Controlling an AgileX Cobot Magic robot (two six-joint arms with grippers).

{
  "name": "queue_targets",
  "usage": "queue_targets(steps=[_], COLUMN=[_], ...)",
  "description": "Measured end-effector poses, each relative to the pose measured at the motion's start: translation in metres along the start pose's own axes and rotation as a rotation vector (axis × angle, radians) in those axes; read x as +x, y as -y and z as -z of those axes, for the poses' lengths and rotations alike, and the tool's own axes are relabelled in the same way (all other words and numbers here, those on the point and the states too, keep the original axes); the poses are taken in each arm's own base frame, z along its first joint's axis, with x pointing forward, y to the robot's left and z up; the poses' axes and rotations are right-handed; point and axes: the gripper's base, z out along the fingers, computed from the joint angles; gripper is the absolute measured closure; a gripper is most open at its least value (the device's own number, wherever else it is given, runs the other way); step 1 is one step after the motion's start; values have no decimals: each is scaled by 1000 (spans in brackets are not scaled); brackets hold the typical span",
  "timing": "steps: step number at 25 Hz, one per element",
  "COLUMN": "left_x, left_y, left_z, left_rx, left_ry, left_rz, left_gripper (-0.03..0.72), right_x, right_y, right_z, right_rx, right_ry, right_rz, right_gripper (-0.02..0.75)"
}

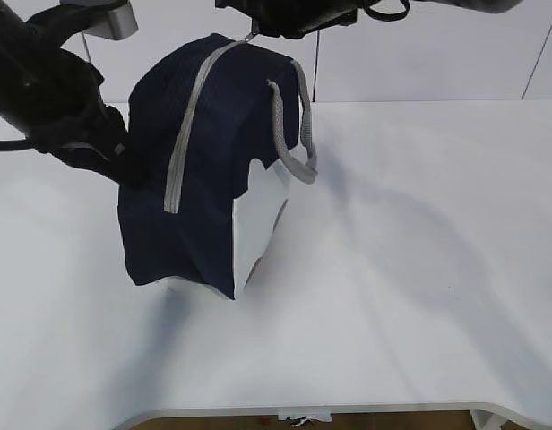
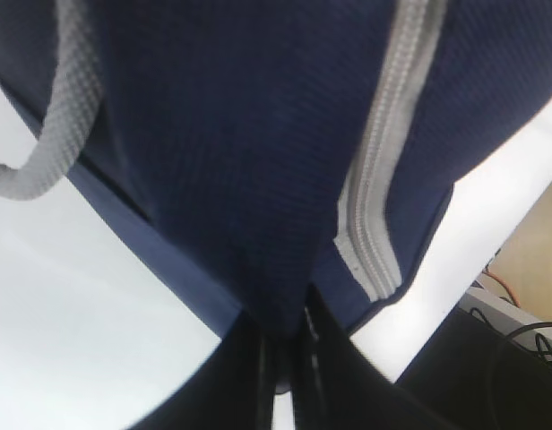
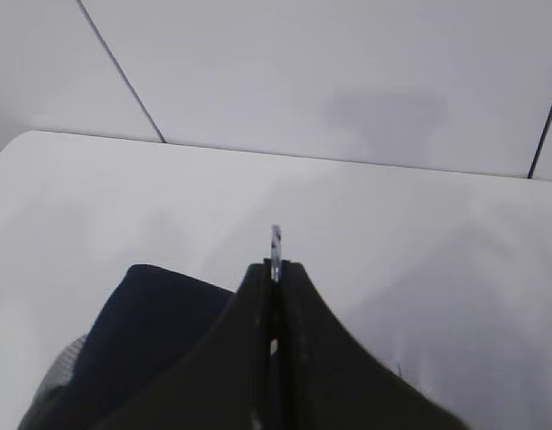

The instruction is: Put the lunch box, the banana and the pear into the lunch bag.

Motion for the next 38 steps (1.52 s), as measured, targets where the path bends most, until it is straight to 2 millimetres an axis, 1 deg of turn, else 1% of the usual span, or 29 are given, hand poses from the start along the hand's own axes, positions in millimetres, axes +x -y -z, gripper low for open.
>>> queue_targets(steps=[5, 7, 10, 15, 17, 18, 19, 21, 24, 26, 27, 30, 32, 33, 35, 38], left_x=[0, 0, 0, 0, 0, 1, 1, 0, -12, -19, -24, -39, -50, -55, -65, -79], left_y=[0, 0, 0, 1, 1, 2, 2, 4, 6, 9, 10, 13, 12, 11, 6, -6], left_z=[0, 0, 0, 0, 0, 0, 1, 4, 18, 31, 37, 57, 64, 64, 59, 39], left_rx=[0, 0, 0, 6, 13, 18, 24, 34, 36, 36, 33, 23, 17, 15, 15, 18], left_ry=[-3, -3, -3, -2, -1, -7, -15, -27, -7, 9, 26, 94, 131, 143, 146, 129], left_rz=[-5, -5, -5, -1, 22, 36, 57, 105, 166, 187, 195, 200, 197, 195, 197, 206], left_gripper=[691, 691, 691, 690, 679, 664, 634, 542, 360, 290, 270, 249, 244, 244, 242, 243], right_x=[-7, -8, -5, -2, -1, 0, 1, 3, 5, 6, 6, 7, 6, 6, 6, 6], right_y=[9, 14, 17, 15, 13, 12, 11, 10, 9, 8, 8, 8, 8, 8, 8, 8], right_z=[-9, -14, -19, -18, -17, -17, -17, -17, -16, -16, -16, -16, -16, -16, -16, -16], right_rx=[16, 22, 20, 5, -11, -18, -28, -43, -55, -63, -65, -68, -69, -69, -69, -70], right_ry=[-31, -58, -100, -157, -179, -190, -200, -224, -248, -258, -260, -267, -266, -266, -266, -262], right_rz=[-68, -106, -151, -207, -219, -224, -225, -221, -211, -208, -199, -177, -168, -166, -165, -162], right_gripper=[737, 737, 737, 737, 737, 737, 737, 737, 737, 737, 737, 737, 737, 737, 737, 737])
